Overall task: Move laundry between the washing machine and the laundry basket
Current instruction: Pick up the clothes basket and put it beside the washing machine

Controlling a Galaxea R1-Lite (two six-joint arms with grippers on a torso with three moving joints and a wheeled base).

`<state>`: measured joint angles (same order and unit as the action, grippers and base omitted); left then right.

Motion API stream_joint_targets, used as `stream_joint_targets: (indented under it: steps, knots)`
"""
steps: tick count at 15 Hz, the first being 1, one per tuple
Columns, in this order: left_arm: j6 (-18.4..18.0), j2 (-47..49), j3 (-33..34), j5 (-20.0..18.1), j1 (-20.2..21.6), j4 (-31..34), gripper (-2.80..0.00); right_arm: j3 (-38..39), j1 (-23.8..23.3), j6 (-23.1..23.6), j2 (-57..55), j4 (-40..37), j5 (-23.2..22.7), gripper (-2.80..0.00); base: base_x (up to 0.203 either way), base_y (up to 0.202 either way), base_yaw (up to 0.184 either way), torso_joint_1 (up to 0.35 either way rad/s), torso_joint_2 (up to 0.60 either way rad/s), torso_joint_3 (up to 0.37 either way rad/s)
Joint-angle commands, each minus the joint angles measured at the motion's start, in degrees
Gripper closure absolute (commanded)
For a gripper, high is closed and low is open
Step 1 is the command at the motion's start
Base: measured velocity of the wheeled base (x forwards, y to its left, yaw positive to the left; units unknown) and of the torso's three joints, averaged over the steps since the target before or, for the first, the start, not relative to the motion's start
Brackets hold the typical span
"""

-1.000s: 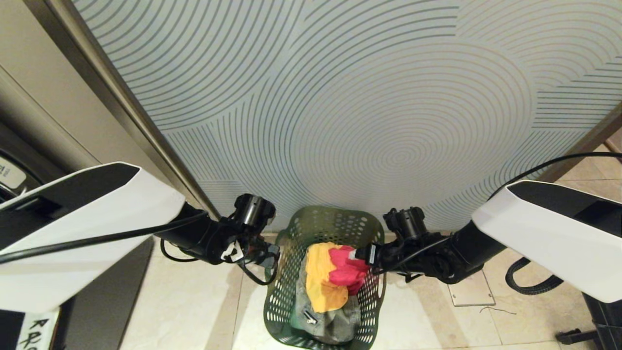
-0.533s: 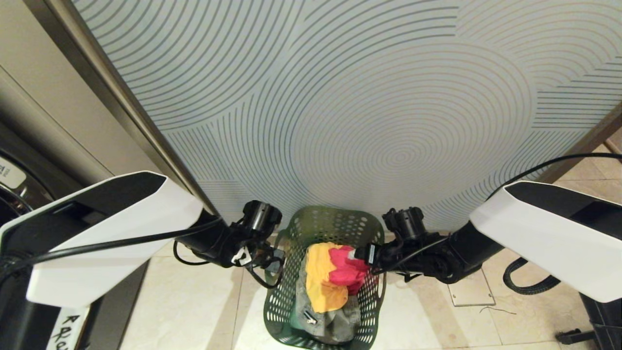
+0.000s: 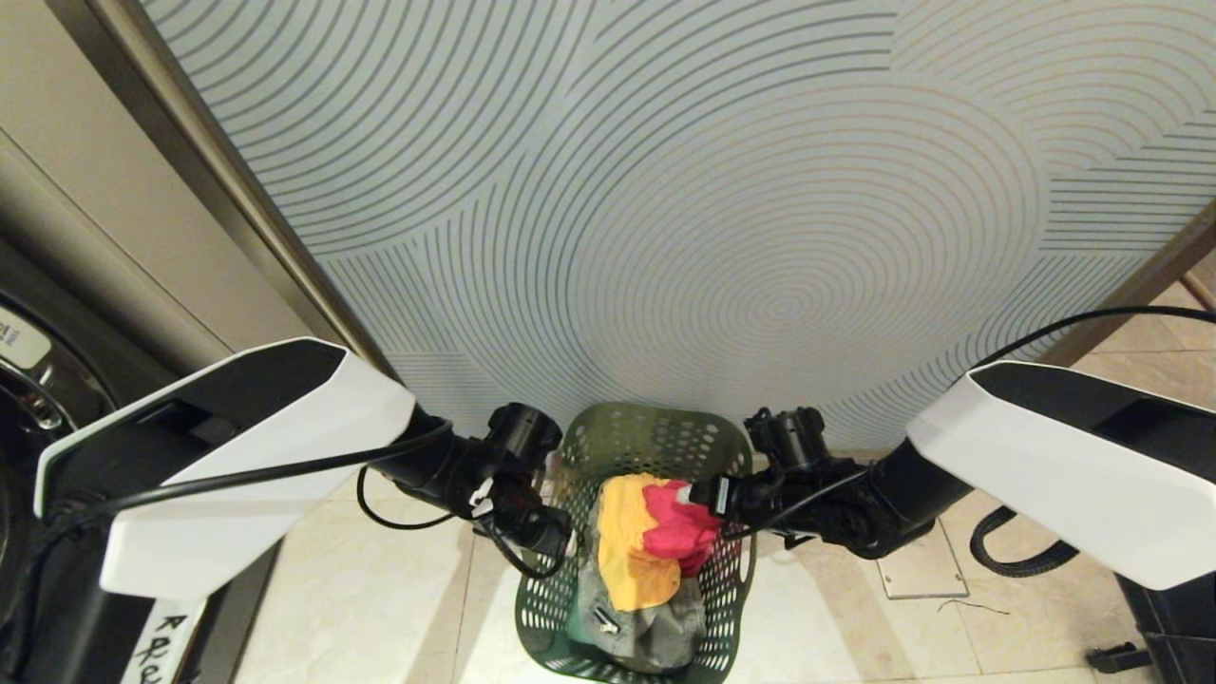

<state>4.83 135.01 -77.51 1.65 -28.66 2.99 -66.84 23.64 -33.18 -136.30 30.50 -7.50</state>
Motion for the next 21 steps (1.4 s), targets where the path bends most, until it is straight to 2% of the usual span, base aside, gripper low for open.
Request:
stream_joint_targets:
  steps: [1, 4, 8, 21]
  knots:
    - [1.90, 1.24, -0.85, -0.31, -0.36, 0.56, -2.80, -0.46, 0.01, -0.13, -0.63, 0.33, -0.06, -2.80, 0.000, 0.000, 0.000, 0.000, 0.00, 0.000]
    - [2.93, 2.85, -3.20, -0.41, -1.61, 0.39, -2.80, -0.83, 0.01, -0.31, -0.89, 0.35, -0.06, -2.80, 0.000, 0.000, 0.000, 0.000, 0.00, 0.000]
    - [8.73, 4.75, -8.09, -0.38, -4.64, 0.35, -2.80, -0.75, 0.01, -0.48, -0.81, 0.35, -0.06, -2.80, 0.000, 0.000, 0.000, 0.000, 0.00, 0.000]
    - [8.71, 4.83, -8.98, 0.20, -6.23, 0.71, -2.80, -0.38, 0.01, -0.77, -0.62, 0.35, 0.20, -2.80, 0.000, 0.000, 0.000, 0.000, 0.00, 0.000]
